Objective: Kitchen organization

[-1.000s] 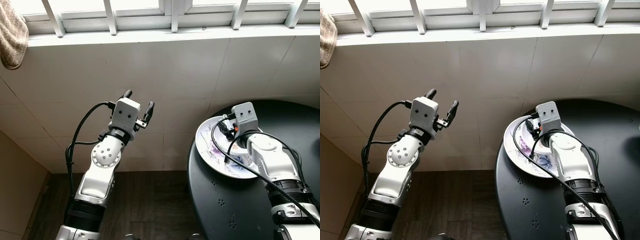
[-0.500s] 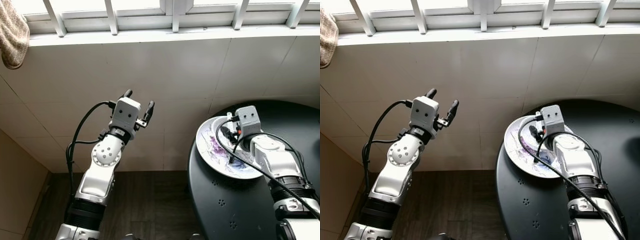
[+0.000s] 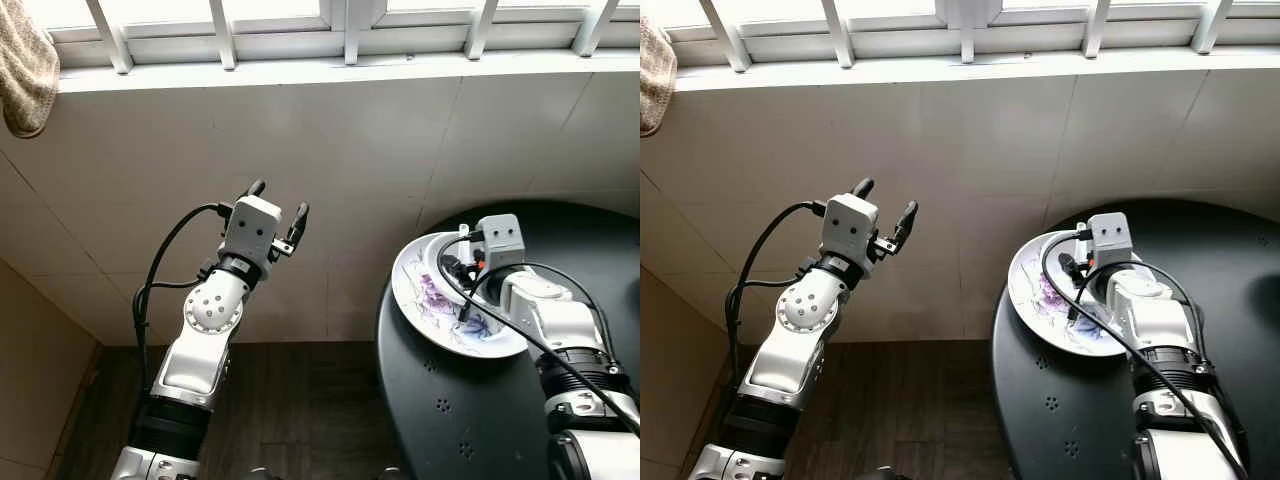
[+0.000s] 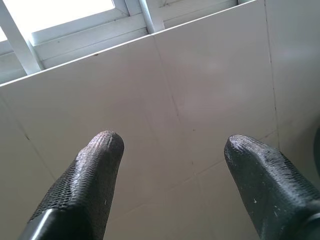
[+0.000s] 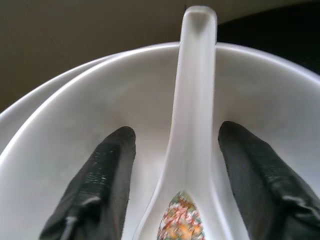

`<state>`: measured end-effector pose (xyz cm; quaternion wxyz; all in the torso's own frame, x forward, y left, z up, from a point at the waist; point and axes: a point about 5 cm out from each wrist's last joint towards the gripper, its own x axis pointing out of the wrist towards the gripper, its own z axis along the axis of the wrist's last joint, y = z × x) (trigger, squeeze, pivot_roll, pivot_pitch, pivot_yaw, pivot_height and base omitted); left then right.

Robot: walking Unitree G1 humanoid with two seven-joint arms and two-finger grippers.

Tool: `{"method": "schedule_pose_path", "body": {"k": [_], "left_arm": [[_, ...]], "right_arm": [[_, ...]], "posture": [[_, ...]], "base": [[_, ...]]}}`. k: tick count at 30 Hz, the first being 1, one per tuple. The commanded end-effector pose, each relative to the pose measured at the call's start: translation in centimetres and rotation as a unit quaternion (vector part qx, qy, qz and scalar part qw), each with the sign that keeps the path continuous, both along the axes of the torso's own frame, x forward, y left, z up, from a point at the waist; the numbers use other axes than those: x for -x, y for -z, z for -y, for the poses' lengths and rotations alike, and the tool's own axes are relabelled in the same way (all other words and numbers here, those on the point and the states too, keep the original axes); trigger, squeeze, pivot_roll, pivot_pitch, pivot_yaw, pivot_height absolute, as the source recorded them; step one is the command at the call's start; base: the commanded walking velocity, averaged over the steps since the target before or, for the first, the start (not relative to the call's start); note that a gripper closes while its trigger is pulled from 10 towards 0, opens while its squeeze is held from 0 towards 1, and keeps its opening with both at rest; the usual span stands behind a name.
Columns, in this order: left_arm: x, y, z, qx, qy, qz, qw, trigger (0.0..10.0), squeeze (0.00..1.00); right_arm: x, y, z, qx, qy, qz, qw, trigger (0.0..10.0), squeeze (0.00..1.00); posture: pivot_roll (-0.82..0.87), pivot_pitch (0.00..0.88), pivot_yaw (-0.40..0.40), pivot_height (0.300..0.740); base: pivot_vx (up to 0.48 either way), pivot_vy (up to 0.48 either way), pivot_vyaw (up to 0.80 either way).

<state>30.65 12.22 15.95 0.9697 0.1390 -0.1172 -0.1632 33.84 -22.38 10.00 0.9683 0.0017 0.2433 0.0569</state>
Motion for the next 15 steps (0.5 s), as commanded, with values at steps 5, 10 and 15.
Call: {"method": "schedule_pose_path", "body": {"k": [5, 10, 15], "left_arm": [[-0.2, 0.0, 0.0, -0.011, -0.001, 0.004, 1.000, 10.0, 0.00], [-0.2, 0.0, -0.1, -0.013, -0.003, 0.003, 1.000, 10.0, 0.00], [-0.2, 0.0, -0.1, -0.013, -0.005, 0.003, 1.000, 10.0, 0.00]], "right_arm": [[0.4, 1.0, -0.5, -0.029, 0.012, -0.015, 0.999, 0.0, 0.00], [0.2, 0.6, -0.5, -0.020, 0.022, 0.009, 1.000, 0.0, 0.00], [-0.3, -1.7, -0.9, 0.002, 0.028, 0.088, 0.996, 0.0, 0.00]], "posture": [[-0.12, 0.032, 0.040, 0.740], [-0.12, 0.032, 0.039, 0.740], [-0.12, 0.033, 0.038, 0.740]], "base": [[0.000, 0.000, 0.00], [0.000, 0.000, 0.00], [0.000, 0.000, 0.00]]}}
